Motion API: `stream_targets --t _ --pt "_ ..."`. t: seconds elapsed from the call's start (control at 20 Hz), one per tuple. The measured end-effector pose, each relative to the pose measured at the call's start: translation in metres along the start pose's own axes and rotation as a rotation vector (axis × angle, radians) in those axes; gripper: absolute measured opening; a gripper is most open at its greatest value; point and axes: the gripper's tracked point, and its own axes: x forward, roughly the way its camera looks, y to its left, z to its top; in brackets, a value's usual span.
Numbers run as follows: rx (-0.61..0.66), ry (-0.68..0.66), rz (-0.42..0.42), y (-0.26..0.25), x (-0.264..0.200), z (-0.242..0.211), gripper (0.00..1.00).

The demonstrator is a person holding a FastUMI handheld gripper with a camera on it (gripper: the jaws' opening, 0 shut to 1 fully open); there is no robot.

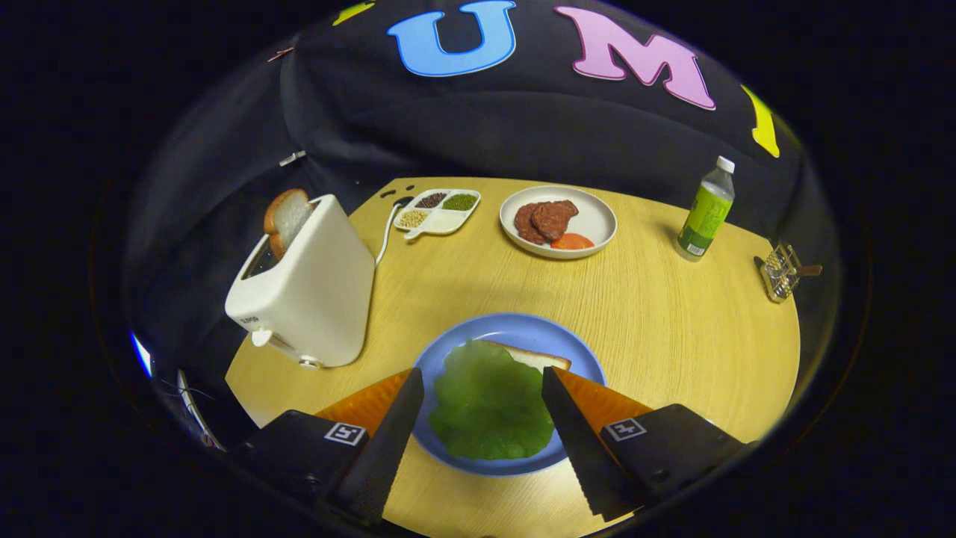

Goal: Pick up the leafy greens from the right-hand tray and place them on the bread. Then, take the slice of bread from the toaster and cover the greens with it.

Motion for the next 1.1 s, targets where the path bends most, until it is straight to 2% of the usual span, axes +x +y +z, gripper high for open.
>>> stream_targets --t 0.2,0.5,0.8,1.1 --pt "-0.065 -0.114 0.016 0.015 -0.025 0.049 0.99" --pt "-0.111 -0.211 0.098 0.061 -0.041 0.111 0.99" --pt "-0.162 -0.237 0.178 0.119 -0.026 0.15 0.99" --pt "-0.237 -0.225 0.247 0.179 0.007 0.165 0.99"
